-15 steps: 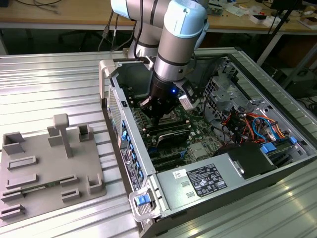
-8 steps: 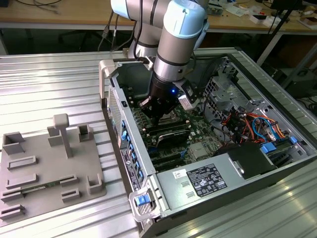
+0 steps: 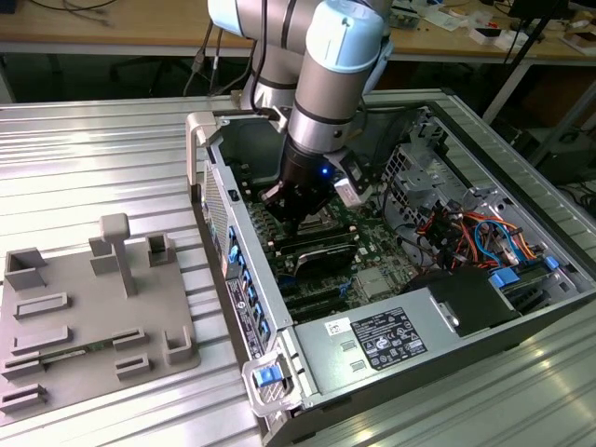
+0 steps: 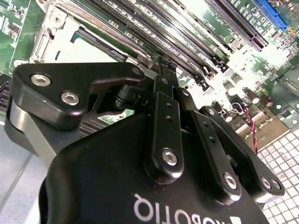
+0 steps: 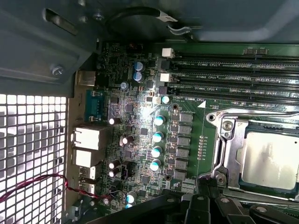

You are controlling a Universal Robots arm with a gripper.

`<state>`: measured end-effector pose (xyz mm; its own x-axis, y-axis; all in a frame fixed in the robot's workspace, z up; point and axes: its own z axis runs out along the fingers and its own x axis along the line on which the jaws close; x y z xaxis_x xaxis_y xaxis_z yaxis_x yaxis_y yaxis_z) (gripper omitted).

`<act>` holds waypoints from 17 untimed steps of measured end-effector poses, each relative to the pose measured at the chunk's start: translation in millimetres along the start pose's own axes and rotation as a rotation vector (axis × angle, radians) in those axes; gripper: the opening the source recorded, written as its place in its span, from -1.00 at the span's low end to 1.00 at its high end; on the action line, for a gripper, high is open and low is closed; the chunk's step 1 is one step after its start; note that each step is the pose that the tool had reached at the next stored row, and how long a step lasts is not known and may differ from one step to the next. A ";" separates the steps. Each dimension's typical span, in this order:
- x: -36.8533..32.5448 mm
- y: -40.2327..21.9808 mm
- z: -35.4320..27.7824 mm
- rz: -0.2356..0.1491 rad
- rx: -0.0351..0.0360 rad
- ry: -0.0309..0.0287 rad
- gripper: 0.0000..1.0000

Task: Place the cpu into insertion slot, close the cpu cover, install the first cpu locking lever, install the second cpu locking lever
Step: 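Install the second cpu locking lever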

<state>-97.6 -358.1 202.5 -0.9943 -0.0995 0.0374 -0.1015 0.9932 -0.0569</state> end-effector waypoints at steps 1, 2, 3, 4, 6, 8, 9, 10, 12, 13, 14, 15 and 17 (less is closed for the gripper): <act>0.0 0.1 0.5 0.000 -0.0003 -0.0001 -0.79; -0.1 0.4 1.2 0.000 -0.0010 -0.0002 -0.79; -0.2 0.6 1.6 0.000 -0.0014 -0.0006 -0.79; -0.1 0.8 1.7 0.000 0.0000 -0.0003 -0.79; -0.1 1.0 1.9 0.000 0.0000 0.0000 -0.79; -0.2 1.1 1.9 0.000 -0.0001 -0.0001 -0.79; -0.2 1.1 2.0 0.000 -0.0002 -0.0002 -0.79; -0.2 0.8 1.9 0.000 -0.0007 -0.0003 -0.79; -0.2 -0.3 0.8 0.000 -0.0017 -0.0013 -0.79; -0.1 -1.0 -0.1 0.000 -0.0009 -0.0013 -0.79; 0.0 -1.3 -1.2 0.000 -0.0001 -0.0012 -0.79; 0.1 -1.4 -2.9 0.000 0.0004 -0.0001 -0.79; 0.2 -1.4 -4.1 0.000 -0.0002 -0.0001 -0.79</act>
<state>-97.6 -359.3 206.7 -0.9943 -0.0995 0.0373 -0.1015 0.9932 -0.0567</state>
